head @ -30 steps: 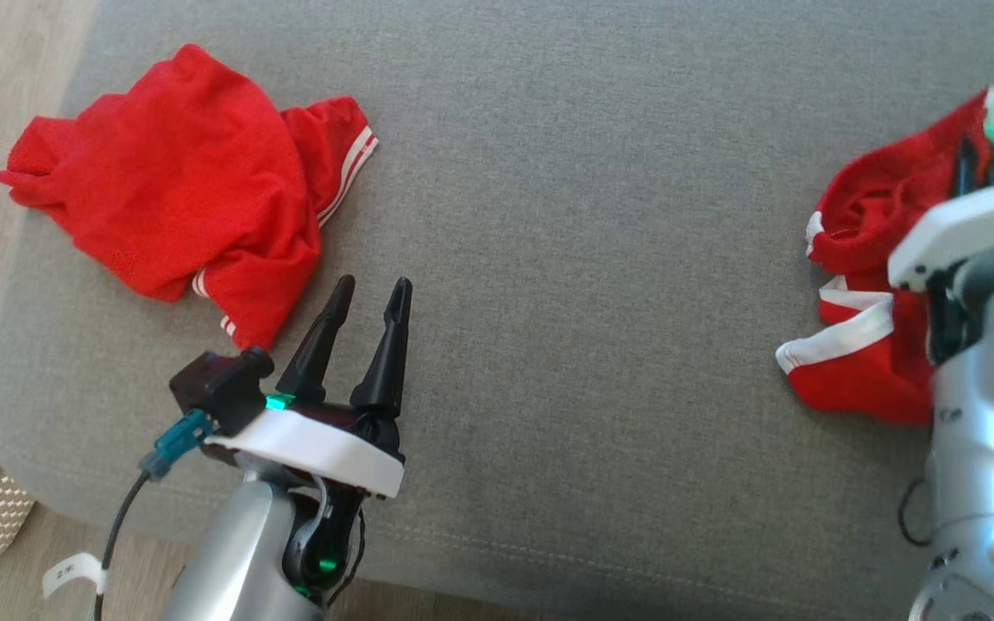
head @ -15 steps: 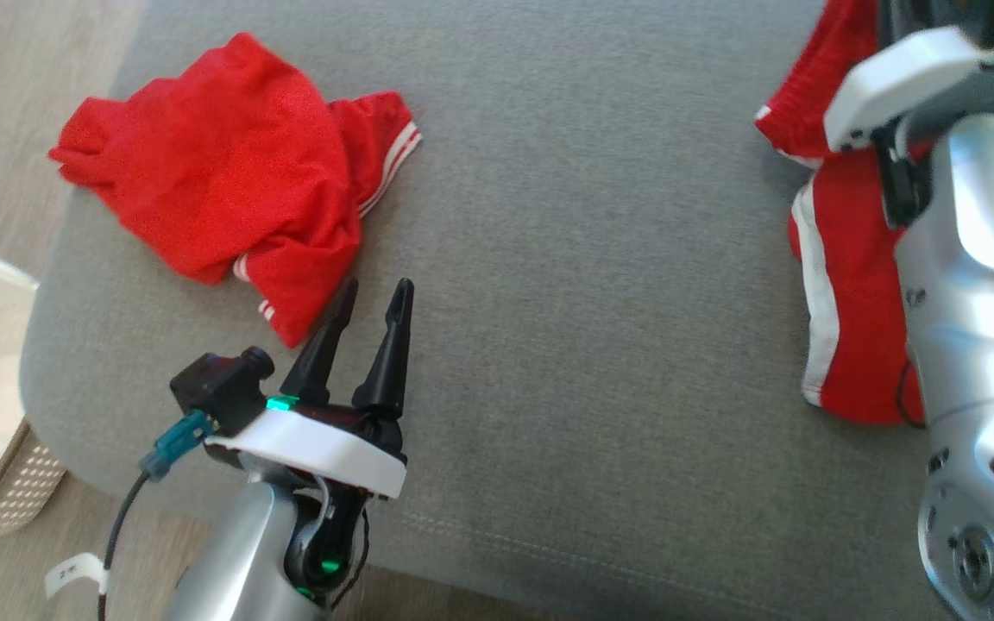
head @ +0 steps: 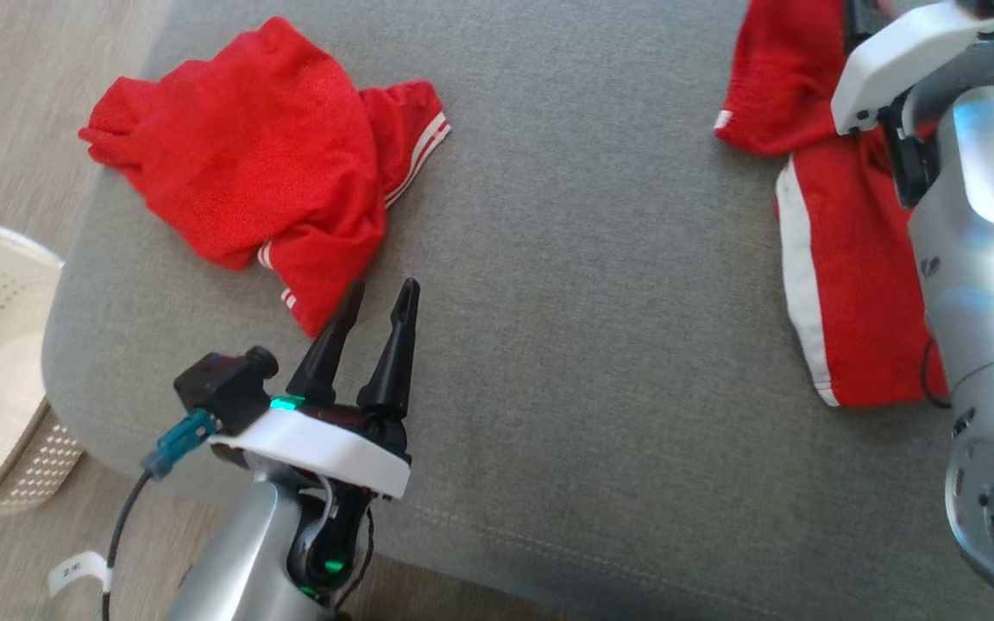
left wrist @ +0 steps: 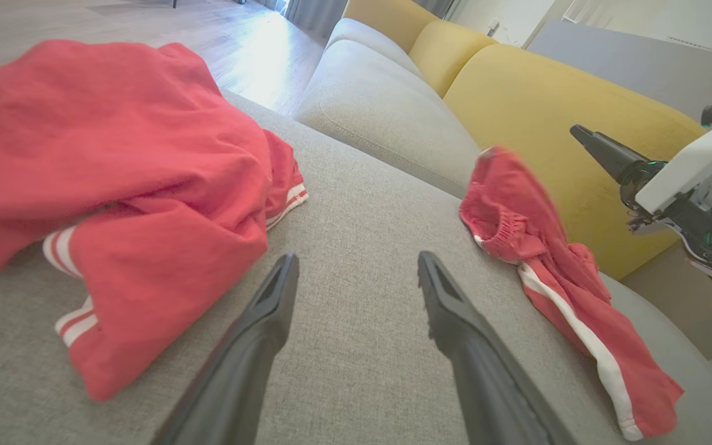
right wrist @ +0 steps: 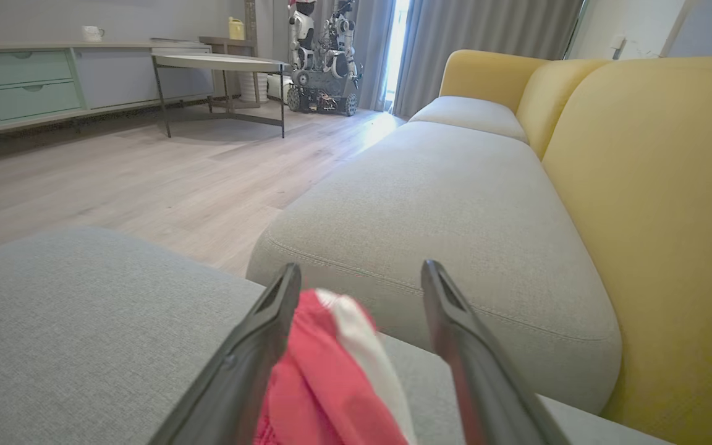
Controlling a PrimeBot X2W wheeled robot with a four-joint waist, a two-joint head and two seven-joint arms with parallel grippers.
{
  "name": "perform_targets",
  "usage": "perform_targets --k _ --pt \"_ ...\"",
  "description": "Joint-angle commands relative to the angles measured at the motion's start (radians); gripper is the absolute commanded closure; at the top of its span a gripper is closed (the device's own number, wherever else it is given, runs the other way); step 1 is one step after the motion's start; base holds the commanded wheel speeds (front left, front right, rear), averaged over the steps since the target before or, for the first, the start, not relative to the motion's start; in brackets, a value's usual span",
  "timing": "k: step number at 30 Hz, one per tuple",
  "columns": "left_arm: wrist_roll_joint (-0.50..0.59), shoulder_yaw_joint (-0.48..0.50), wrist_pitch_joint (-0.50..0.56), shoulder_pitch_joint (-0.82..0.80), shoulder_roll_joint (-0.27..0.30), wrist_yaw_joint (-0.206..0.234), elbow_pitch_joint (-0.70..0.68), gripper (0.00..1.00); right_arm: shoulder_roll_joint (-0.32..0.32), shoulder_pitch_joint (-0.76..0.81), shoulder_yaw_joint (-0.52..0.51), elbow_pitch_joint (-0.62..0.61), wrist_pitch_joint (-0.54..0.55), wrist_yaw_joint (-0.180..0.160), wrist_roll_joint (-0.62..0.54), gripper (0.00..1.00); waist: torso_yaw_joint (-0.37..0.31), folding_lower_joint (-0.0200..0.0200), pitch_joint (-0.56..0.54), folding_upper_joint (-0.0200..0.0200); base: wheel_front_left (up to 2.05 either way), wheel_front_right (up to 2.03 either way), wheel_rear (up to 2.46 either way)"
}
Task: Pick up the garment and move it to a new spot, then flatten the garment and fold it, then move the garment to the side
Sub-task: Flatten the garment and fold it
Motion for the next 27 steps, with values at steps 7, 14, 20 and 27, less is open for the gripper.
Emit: perform_targets --k 7,14,20,27 --pt "0.021 0.053 -0.006 -0.026 0.009 -0.006 -0.028 0.0 0.015 0.027 -0.067 -0.014 -0.036 0.004 -0.027 0.0 -0.072 0.0 -0.045 0.0 0.0 0.0 0.0" --pt "0.044 0.08 -0.006 0.0 0.009 -0.005 -0.027 0.0 0.036 0.154 -0.134 -0.116 -0.048 0.004 0.068 0.0 -0.157 0.0 -0.115 0.0 0.0 0.0 0.0" --pt "0.062 0.113 -0.006 0.034 0.009 -0.001 -0.027 0.0 0.057 0.387 -0.102 -0.326 -0.048 0.004 0.225 0.0 -0.226 0.0 -0.177 0.0 0.0 0.0 0.0" --pt "0.075 0.138 -0.006 0.064 0.009 0.004 -0.032 0.0 0.063 0.68 -0.005 -0.555 -0.048 0.004 0.465 0.0 -0.281 0.0 -0.22 0.0 0.0 0.0 0.0"
